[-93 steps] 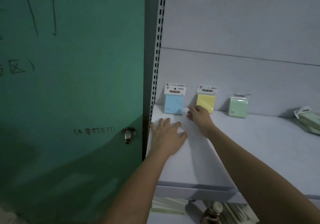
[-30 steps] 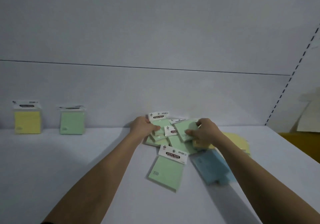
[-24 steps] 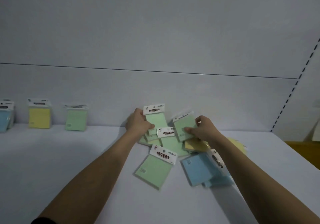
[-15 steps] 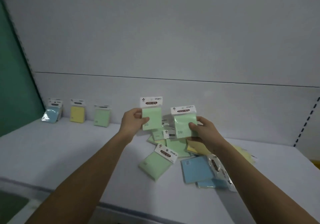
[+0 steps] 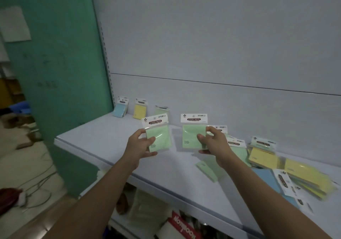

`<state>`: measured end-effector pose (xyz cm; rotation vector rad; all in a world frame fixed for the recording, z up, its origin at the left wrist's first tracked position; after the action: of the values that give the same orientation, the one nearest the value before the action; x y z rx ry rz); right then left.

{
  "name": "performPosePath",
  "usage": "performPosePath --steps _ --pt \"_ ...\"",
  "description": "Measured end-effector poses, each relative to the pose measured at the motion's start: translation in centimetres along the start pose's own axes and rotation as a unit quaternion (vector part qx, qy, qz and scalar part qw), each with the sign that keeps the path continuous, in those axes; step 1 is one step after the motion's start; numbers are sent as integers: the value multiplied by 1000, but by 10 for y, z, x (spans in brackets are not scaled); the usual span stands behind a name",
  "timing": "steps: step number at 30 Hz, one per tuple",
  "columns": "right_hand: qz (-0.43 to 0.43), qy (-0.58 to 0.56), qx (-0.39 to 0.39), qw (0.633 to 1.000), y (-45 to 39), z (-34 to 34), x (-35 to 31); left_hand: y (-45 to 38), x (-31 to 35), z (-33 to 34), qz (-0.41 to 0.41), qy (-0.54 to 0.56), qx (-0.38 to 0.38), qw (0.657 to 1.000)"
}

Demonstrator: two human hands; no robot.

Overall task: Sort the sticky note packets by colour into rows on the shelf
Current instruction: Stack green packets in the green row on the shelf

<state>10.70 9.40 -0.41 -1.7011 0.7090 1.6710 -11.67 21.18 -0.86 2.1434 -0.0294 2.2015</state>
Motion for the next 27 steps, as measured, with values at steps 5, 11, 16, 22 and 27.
performPosePath --steps 5,11,16,22,27 --pt "1 0 0 1000 20 69 1 -32 -3 -66 -11 3 -3 1000" --pt "35 1 4 999 38 151 8 -73 -9 -134 -32 14 -41 999" --pt "52 11 42 998 41 188 14 -106 -13 -167 -53 47 -73 995" --pt "20 61 122 990 24 196 21 -154 -14 -166 -13 0 -88 996" --pt "20 73 170 983 -15 203 32 -184 -14 -136 -2 -5 -149 989"
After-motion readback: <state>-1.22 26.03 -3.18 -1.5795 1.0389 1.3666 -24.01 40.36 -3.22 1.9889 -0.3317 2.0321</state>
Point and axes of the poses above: each hand's wrist, its own y-axis away from the middle knuckle, its own z-axis out of the palm, x = y × z, the point moved 3 cm from there along -y, towards the middle knuckle, and after that the axes turned 15 degrees about x, right-handed, at the moved point
